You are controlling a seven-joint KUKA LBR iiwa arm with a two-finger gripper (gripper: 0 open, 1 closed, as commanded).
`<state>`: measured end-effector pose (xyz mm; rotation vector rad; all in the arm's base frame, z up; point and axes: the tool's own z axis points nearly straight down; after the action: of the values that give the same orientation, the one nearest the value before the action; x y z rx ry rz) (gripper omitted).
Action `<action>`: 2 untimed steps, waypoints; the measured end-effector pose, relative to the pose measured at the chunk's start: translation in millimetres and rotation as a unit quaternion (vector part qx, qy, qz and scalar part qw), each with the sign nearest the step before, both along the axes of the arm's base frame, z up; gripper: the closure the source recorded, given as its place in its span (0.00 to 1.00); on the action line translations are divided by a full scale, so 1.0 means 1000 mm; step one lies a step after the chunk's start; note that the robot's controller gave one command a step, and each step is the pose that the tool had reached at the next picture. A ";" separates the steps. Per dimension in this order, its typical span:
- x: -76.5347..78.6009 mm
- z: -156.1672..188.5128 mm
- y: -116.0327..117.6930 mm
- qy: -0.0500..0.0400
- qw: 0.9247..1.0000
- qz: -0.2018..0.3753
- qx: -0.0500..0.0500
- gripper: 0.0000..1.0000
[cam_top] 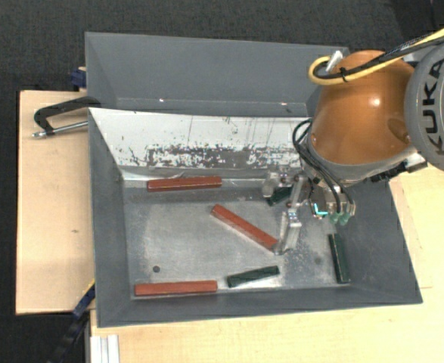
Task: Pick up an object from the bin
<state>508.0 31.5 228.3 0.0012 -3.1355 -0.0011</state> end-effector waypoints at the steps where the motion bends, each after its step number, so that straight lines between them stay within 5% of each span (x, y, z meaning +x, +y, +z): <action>1: 0.001 0.003 0.000 -0.004 1.000 0.000 0.000 0.00; 2: 0.008 -0.033 0.002 -0.007 0.999 0.032 0.000 0.00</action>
Offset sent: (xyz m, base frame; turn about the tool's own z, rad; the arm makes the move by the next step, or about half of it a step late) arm 0.0224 0.0045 -0.1583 -0.2597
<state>516.2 33.0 194.9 0.1018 -3.1474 -0.0011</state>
